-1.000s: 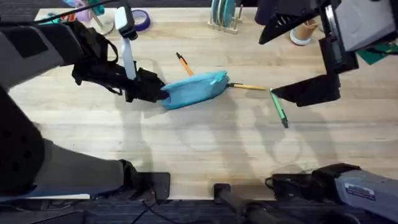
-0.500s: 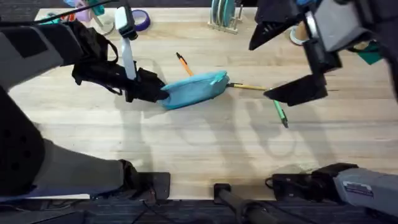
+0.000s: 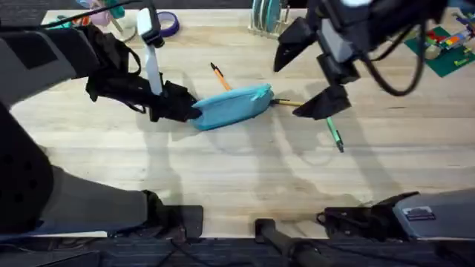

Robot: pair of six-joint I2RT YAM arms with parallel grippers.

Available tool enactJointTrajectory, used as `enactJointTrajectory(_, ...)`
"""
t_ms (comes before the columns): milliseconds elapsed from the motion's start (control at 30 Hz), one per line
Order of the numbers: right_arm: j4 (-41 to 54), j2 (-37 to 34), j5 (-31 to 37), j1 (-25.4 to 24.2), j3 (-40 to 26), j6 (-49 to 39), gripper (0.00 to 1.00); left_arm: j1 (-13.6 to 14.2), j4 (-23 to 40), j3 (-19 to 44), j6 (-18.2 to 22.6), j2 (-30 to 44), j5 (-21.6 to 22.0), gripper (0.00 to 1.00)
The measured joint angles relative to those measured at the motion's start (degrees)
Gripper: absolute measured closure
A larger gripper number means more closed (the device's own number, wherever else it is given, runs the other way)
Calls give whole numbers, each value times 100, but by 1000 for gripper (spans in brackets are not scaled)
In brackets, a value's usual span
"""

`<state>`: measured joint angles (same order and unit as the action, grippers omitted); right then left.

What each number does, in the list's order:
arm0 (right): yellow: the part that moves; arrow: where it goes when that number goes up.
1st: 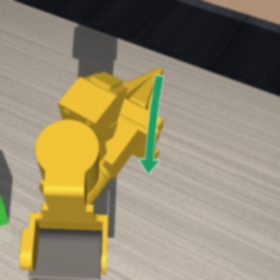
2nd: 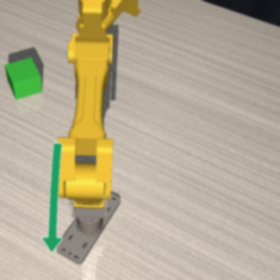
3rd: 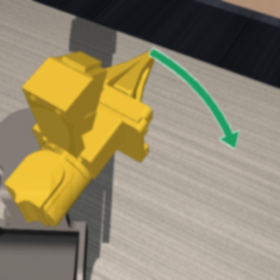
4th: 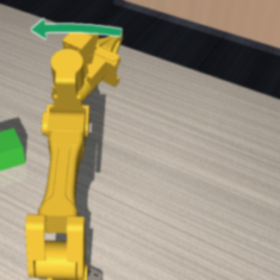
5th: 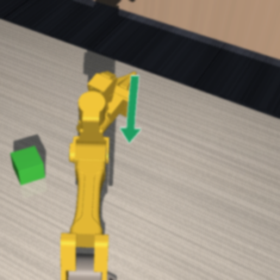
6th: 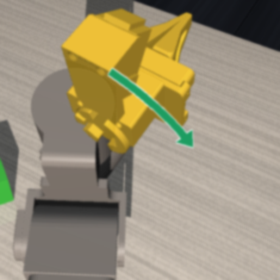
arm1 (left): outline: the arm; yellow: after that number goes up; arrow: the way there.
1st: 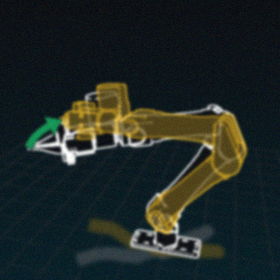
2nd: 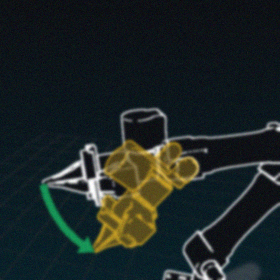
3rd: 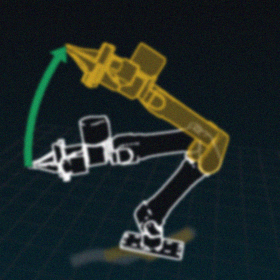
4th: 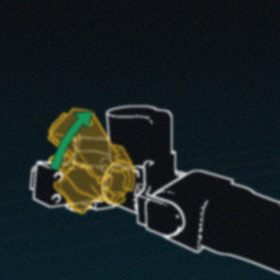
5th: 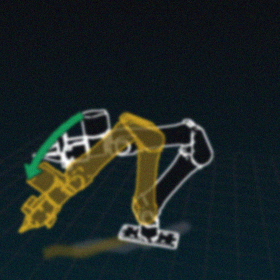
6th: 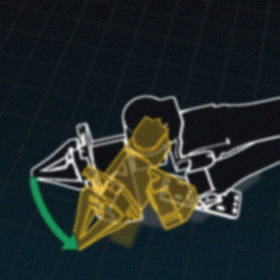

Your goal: Unzip the bag, pick up the pens from the table one at a time and place them inside, then zip the bag closed.

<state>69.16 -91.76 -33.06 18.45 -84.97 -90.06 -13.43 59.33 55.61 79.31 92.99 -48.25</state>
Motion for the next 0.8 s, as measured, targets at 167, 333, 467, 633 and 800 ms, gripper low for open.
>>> enactJointTrajectory(167,-305,-386,2,154,-2,0,9,0,0,0,0,0,0,958)
enactJointTrajectory(333,-478,-769,2,255,-1,0,52,0,0,0,0,0,0,958)
enactJointTrajectory(467,-666,-1011,2,292,-1,0,53,0,1,0,0,0,0,958)
enactJointTrajectory(633,-915,-1204,4,326,0,0,56,0,0,0,0,0,0,958)
enactJointTrajectory(800,-1057,-1305,2,384,-2,0,67,0,0,0,0,0,0,958)
